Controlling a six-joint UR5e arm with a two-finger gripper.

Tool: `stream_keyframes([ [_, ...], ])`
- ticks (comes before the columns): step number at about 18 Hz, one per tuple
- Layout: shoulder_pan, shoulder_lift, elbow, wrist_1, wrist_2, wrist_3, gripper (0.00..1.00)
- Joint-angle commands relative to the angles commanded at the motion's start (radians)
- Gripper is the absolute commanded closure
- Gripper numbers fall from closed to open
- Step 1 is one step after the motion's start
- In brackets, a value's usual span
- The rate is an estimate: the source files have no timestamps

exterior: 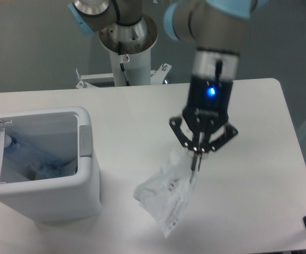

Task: Place the trash in the trash can

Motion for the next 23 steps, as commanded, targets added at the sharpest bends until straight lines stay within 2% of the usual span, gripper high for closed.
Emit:
stream_keyframes([
  [4, -0.086, 0.091, -0.023, 0.012, -0.023, 0.038, 1.00],
  [6, -0.124, 0.108, -0.032, 0.012, -0.022, 0.044, 1.00],
  [8, -0.150, 0.124, -0.072, 0.015, -0.022, 0.069, 1.00],
  [11, -0.225, 0.128, -0.142, 0.020, -0.019, 0.176, 1.00],
  [15, -0.267, 0.137, -0.230, 0.025, -0.016, 0.262, 1.00],
  [20, -0.285, 0.128, -0.259, 0.025, -0.016, 0.265, 1.00],
  [23, -0.313, 0.088, -0.262, 0.020, -0.014, 0.256, 1.00],
])
